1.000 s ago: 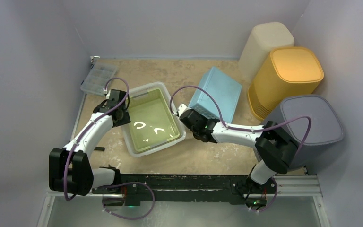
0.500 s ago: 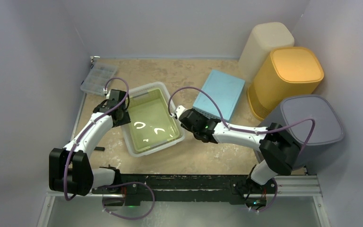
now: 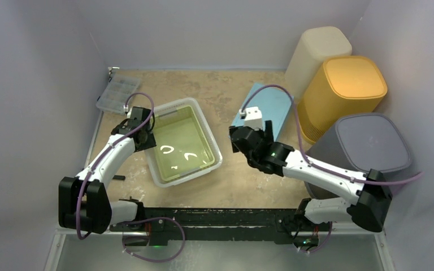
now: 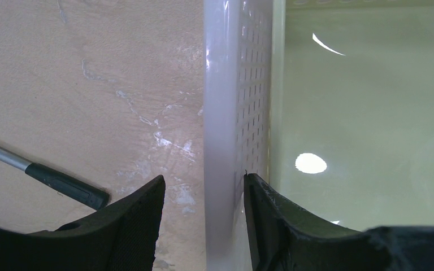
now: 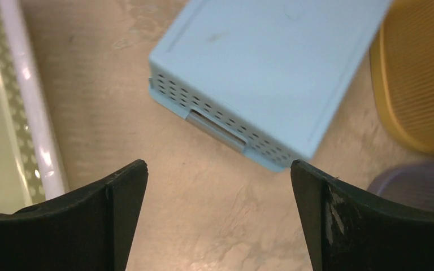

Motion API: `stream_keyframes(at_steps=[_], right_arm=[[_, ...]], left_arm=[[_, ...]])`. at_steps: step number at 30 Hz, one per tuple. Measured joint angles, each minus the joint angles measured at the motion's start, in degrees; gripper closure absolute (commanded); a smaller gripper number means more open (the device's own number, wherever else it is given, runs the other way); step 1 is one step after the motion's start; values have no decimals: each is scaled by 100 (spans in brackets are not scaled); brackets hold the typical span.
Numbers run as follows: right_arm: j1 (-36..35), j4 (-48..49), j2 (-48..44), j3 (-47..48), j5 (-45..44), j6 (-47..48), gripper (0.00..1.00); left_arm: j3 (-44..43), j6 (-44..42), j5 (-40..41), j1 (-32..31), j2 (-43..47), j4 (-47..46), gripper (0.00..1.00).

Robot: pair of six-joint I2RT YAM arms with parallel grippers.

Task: Turn the large container upside down
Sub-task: Adjust the multiple containers at the center of the board, then move the container to the center of the board.

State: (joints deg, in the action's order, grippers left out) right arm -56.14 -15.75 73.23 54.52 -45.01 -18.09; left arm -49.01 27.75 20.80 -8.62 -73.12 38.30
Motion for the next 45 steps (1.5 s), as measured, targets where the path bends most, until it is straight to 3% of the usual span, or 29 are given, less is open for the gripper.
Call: stream_keyframes(at_steps=[3,9,12,19,23,29,36,45], right_arm=[[339,-796,-212,83,-273,-1585,1],[2006,-1285,66,337,258,-2511,1],[2323,-1530,479,719,323,-2750,1],[2900,-1469,1213,1119,879,-2789,1],[3213,-1384,1344,1137,1143,-2653,1],[3460,-1274,1467,1180,1335,-2492,1],[3672,-1027,1539,1180,1749,-2334,1],[3775,-831,1834,1180,2164,-2194,1]], left_arm=[[0,-26,-13,0,0,-4,48],[0,-42,-48,0,2,-7,48],[0,-44,-61,0,4,-7,48],[-13,-136,-42,15,170,46,30],[-426,-146,-70,26,463,214,26],[-1449,22,-1458,-179,695,-673,26],[-3014,31,-2352,-2052,-1368,-1587,25],[-3766,76,-2959,-2625,-3488,-1805,25]])
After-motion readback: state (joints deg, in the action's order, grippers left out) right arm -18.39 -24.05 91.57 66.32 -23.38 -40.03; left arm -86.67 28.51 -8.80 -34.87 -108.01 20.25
